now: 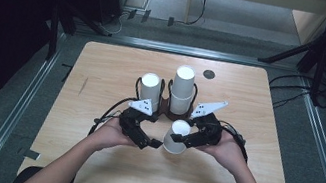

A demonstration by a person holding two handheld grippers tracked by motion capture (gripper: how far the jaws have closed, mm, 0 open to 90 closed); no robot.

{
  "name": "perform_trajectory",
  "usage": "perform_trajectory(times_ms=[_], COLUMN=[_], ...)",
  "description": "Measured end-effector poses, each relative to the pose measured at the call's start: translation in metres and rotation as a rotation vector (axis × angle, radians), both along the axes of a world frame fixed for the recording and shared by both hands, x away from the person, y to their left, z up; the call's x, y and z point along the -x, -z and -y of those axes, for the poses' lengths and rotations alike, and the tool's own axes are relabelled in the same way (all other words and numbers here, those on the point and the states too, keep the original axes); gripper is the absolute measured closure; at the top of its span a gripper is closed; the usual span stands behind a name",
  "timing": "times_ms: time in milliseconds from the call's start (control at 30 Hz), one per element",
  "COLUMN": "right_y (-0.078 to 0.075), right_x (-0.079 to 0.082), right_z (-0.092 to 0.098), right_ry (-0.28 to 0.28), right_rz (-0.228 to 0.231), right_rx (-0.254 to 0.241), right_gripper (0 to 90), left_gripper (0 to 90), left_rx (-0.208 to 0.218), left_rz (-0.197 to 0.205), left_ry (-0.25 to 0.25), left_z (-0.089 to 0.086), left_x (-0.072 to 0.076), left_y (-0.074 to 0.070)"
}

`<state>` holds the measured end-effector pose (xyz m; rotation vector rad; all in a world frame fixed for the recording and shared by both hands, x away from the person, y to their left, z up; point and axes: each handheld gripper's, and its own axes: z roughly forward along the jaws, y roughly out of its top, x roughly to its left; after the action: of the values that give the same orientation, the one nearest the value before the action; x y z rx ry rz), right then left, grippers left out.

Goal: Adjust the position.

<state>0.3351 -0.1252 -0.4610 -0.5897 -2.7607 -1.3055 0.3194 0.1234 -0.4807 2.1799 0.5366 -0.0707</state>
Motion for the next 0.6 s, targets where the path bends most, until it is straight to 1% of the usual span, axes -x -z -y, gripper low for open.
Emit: perform_trajectory(times_ms=[33,67,200,300,333,400,467,500,533,600], right_y=[-0.001,-0.001,-0.004,-0.006,-0.007,-0.009,-0.012,-0.013,-0.013,-0.014], right_x=[0.001,0.001,0.002,0.002,0.003,0.003,0.004,0.004,0.005,0.005], right_z=[-0.001,-0.002,-0.006,-0.008,-0.009,-0.011,-0.012,-0.013,-0.013,-0.014], right_ry=[-0.003,-0.008,-0.022,-0.033,-0.036,-0.041,-0.044,-0.046,-0.05,-0.055], right_rz=[-0.003,-0.005,-0.006,-0.014,-0.018,-0.02,-0.019,-0.023,-0.018,-0.026], right_rx=[-0.006,-0.012,-0.037,-0.054,-0.056,-0.069,-0.088,-0.094,-0.096,-0.109], right_gripper=[33.8,33.8,33.8,33.8,33.9,33.9,33.9,33.9,33.9,33.9], left_gripper=[1.7,1.7,1.9,1.9,2.0,2.0,2.1,3.1,4.0,4.4], left_rx=[0.015,0.017,-0.003,-0.007,-0.006,-0.013,-0.017,-0.012,-0.005,0.014], left_rz=[-0.008,-0.013,-0.008,-0.009,-0.012,-0.005,-0.005,-0.006,-0.005,-0.006], left_ry=[0.008,0.017,0.042,0.051,0.062,0.058,0.065,0.07,0.067,0.065], left_z=[0.002,0.003,0.01,0.012,0.014,0.016,0.016,0.016,0.015,0.015], left_x=[-0.001,-0.001,-0.002,-0.002,-0.002,-0.002,-0.001,-0.001,-0.001,-0.002], left_y=[0.002,0.003,0.007,0.009,0.011,0.013,0.014,0.014,0.014,0.013])
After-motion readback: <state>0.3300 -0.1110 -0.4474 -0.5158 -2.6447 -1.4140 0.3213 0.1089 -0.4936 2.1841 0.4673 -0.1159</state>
